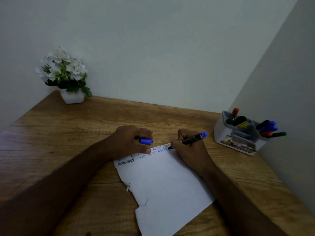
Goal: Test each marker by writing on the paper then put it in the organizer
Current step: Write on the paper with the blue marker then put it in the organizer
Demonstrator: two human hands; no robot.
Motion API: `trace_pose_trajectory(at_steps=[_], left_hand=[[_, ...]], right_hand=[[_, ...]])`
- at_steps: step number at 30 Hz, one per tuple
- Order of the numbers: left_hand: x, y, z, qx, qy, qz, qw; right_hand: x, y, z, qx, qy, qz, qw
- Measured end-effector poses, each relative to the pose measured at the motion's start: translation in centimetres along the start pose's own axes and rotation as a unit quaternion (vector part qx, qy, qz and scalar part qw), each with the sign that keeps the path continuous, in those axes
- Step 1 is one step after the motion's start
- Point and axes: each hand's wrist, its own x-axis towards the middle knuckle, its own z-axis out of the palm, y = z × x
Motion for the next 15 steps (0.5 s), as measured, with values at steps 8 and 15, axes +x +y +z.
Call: trace_pose_trajectory(at_steps=[8,15], left_hand=[[-0.10,-0.22,0.08,-0.011,0.007,-0.003,1.000],[-0.11,0.18,0.00,-0.005,0.002,-0.007,1.000]], right_hand=[[-0.03,0.22,-0.10,-0.002,0.006,0.003,1.000],[-0.03,0.27,-0.18,-0.006,0.022,0.001,1.000]])
